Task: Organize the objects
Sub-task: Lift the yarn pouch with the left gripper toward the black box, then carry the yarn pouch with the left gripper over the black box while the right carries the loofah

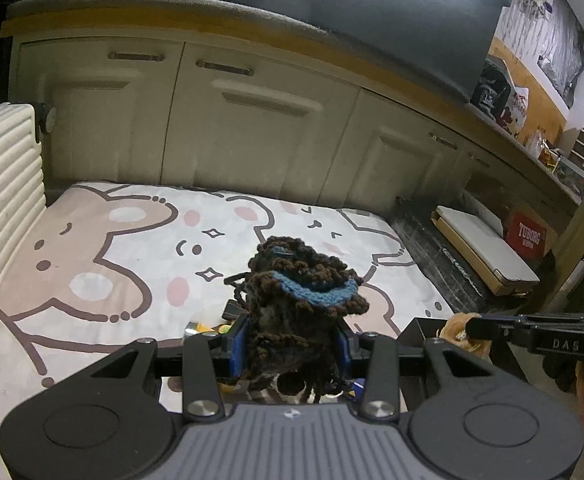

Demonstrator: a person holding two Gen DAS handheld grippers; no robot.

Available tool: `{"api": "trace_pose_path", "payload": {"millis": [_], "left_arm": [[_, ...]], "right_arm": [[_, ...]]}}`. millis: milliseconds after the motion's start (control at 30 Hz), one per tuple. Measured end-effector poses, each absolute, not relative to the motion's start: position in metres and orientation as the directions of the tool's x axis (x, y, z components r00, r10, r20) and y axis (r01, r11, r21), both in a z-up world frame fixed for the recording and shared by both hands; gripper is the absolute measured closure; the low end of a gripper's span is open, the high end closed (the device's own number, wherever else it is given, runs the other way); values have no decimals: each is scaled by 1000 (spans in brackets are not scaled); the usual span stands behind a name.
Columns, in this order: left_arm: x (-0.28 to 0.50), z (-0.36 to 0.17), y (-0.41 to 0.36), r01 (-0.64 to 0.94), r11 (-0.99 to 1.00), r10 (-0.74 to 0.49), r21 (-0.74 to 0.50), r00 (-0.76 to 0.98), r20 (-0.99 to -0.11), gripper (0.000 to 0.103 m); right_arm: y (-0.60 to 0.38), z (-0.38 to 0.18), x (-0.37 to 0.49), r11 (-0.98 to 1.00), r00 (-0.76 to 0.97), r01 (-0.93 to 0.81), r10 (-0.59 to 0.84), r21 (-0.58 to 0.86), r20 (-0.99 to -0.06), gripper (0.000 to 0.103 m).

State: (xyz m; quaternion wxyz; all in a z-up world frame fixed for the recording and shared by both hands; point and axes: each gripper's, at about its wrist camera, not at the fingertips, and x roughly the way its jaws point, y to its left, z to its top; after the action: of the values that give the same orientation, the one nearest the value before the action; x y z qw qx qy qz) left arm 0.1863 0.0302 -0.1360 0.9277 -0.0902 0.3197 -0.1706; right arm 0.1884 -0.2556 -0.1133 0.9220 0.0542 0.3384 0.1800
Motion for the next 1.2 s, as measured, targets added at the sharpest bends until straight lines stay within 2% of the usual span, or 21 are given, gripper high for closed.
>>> {"api": "trace_pose_path", "payload": {"millis": [333,667,867,1200], "left_arm": [[199,-135,3,312,913,-408,-264,701,-585,60],[222,-98,-36,401,892,-445,-208,699,-560,60],[231,-87,-82,497,847,-508,-188,655,-559,60],[235,-119,-149,594,739,-648,-318,497,-577,60]], "right_arm": [[-277,-98,189,944,760,-235,327,232,-561,91],[-310,-87,186,958,810,-154,262,241,-525,91],[-334,-86,181,962,832,-91,215,256,-511,91],[-369,-106,174,963,820,14,144,270,-555,91]]}}
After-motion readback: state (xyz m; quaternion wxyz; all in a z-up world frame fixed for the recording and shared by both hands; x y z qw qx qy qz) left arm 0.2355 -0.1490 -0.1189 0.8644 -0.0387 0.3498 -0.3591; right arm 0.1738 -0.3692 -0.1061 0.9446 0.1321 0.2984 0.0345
